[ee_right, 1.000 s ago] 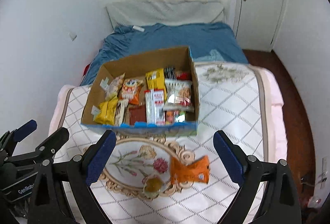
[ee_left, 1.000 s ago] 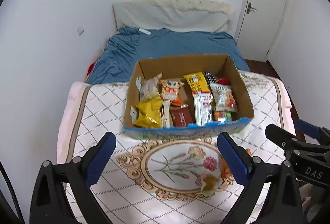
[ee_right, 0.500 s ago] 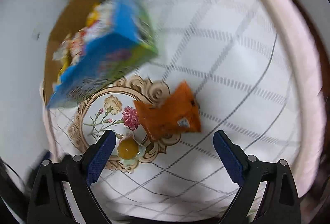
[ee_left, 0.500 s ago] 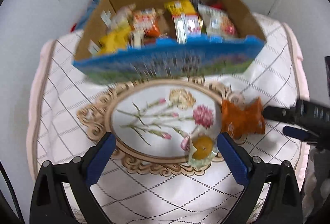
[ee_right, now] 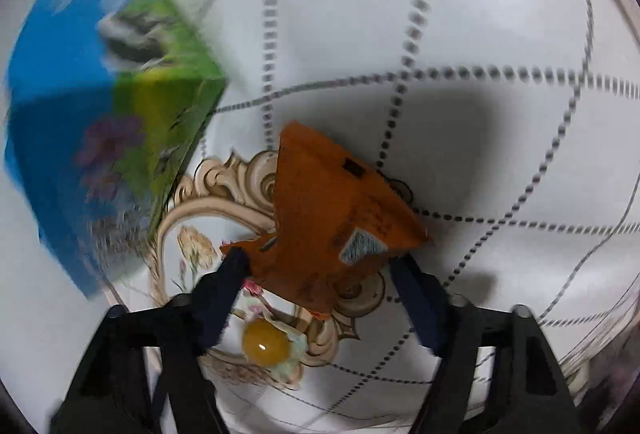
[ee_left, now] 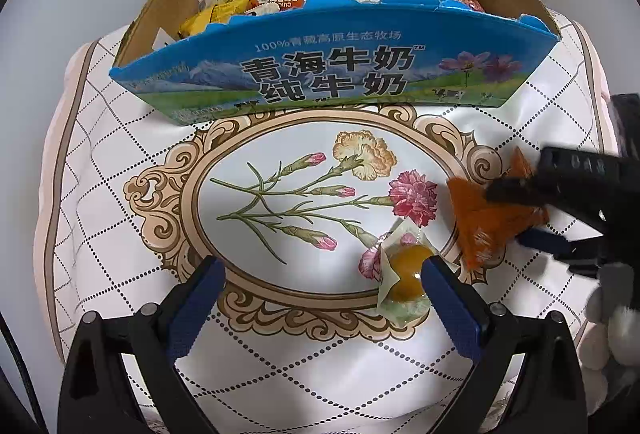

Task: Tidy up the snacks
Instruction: 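Grasp the round yellow snack with the left tool while the right tool grasps the orange pack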

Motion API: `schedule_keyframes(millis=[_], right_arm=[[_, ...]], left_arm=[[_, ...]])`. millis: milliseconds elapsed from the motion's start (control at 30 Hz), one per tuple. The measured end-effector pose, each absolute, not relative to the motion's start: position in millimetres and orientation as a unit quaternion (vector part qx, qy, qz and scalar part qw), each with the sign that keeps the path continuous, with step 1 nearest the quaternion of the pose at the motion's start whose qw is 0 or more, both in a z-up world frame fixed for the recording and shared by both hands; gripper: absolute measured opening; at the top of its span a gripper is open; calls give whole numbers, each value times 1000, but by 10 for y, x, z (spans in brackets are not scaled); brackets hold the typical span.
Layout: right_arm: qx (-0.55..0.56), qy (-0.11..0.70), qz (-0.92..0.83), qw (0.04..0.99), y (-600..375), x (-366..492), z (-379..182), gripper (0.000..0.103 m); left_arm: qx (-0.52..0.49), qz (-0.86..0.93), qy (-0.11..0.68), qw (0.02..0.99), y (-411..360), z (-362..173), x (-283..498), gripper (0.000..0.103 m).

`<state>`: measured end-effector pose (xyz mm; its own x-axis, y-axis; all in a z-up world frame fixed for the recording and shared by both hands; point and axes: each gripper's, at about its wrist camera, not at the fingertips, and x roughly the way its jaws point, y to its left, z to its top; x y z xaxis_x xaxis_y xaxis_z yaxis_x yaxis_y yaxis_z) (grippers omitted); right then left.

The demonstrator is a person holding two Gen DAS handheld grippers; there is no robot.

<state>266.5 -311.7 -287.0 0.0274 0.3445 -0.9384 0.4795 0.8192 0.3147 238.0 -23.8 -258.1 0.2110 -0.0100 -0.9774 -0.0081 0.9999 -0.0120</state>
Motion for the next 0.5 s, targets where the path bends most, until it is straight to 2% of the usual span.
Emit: schedule_keyframes(millis=[200,333,500], right_arm=[[130,711,-10,691,-3073,2610,-2648,67],[-20,721,14,692,-2942,2507,-2564,67],[-34,725,18,687,-2924,2446,-2584,69]], left_arm=[[-23,-20,633,774,-257,-2576,2415,100],[-26,-37,638,769,-325,-2585,2452,100],[-44,-67,665,742,-436,-2739,2512,100]])
